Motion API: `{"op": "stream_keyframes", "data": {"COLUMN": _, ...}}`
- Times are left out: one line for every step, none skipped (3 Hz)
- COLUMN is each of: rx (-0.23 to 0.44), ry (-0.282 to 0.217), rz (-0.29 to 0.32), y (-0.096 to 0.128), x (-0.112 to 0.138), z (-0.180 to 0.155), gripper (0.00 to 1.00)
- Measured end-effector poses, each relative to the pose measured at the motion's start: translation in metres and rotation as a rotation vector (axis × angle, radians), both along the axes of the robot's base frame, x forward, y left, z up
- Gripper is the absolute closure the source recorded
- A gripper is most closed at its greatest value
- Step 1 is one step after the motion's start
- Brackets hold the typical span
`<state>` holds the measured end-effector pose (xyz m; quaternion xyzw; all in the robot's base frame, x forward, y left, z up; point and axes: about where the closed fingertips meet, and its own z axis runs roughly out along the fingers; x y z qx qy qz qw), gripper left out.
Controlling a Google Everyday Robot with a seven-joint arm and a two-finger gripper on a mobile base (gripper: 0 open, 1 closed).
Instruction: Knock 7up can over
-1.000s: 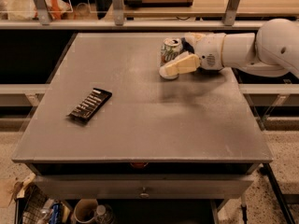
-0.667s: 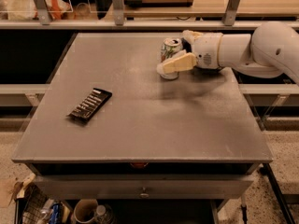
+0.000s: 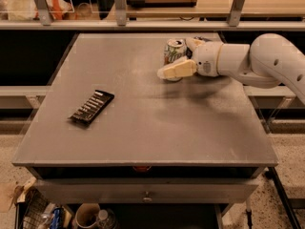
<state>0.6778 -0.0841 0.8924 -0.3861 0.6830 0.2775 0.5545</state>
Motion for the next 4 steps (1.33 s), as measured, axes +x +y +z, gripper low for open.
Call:
{"op": "stream_keyframes", "data": {"rx": 0.013, "ry": 0.014, "rz": -0.019, "y": -0.003, "x": 0.003, "z": -0.012, "gripper": 0.18}}
{"op": "stream_keyframes", "data": {"rx": 0.025, "ry": 0.013, "rz": -0.020, "y": -0.003, "x": 0.003, "z": -0.016, "gripper": 0.39}}
{"op": "stream_keyframes", "data": {"rx": 0.031, "ry": 0.000, "rz": -0.013, "y": -0.001, "x": 0.004, "z": -0.016, "gripper": 0.64}}
{"op": "stream_keyframes", "data": {"rx": -0.017, "ry": -0.034, "rz": 0.031, "y": 0.003, "x": 0.002, "z": -0.002, "gripper": 0.87}}
